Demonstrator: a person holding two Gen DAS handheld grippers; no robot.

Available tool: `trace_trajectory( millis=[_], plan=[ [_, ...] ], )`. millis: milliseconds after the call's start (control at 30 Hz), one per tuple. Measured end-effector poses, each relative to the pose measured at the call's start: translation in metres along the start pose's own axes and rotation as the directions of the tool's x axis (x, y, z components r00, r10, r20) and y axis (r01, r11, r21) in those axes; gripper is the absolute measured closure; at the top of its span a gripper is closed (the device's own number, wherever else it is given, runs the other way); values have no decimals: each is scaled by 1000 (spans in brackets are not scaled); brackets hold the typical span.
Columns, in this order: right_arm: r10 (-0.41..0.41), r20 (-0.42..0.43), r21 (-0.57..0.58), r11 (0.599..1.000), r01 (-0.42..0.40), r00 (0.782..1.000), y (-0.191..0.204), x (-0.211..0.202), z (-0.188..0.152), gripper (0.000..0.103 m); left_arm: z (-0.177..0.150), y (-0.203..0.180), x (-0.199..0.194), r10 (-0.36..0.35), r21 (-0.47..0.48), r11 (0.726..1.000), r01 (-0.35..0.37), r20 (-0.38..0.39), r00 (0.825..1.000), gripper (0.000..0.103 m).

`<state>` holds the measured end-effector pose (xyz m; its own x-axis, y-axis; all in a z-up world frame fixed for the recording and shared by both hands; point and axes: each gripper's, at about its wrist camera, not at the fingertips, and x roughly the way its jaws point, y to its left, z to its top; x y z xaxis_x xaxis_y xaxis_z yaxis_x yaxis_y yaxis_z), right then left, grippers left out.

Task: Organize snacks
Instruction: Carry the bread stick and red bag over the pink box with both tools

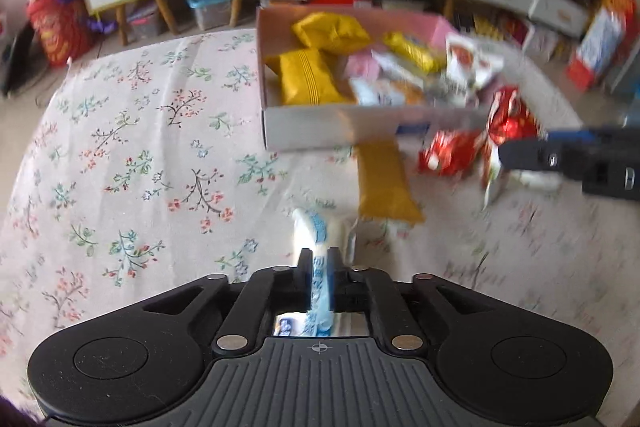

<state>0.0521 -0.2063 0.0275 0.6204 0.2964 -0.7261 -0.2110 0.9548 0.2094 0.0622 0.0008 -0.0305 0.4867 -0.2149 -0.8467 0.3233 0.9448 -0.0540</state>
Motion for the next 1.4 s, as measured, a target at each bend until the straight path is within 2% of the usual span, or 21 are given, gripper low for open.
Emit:
trace_trajectory(
  millis=[167, 433, 633, 833, 1100, 1267, 1400],
  plan=[
    [-30, -67, 10, 999, 31, 997, -1, 8, -5, 76, -2, -4, 7, 13, 39, 999, -12, -22, 1000, 67],
    [-31, -95, 4, 1000, 31, 995, 4, 8, -9, 76, -6, -6, 20, 22, 45, 999, -20, -60, 998, 62],
    [-34, -102, -2, 999, 34, 994, 5, 9, -8, 76, -6, 1, 18, -1, -14, 1000, 0, -74, 997, 78],
    [-33, -91, 22, 999, 35, 995, 0, 6, -6, 76, 0, 14, 4, -22, -74, 997, 20, -35, 999, 90],
    [-13, -40, 45, 999, 15, 999, -6, 0, 6, 76, 14, 29, -20, -33, -131, 991, 41, 58, 998, 92],
    [-3, -2, 86, 996, 3, 1000, -14, 2, 18, 76, 31, 32, -37, -69, -156, 984, 91, 142, 987, 92],
    [-1, 17, 122, 992, -1, 1000, -22, 11, 30, 76, 54, 25, -33, -102, -149, 980, 130, 182, 978, 92]
  ],
)
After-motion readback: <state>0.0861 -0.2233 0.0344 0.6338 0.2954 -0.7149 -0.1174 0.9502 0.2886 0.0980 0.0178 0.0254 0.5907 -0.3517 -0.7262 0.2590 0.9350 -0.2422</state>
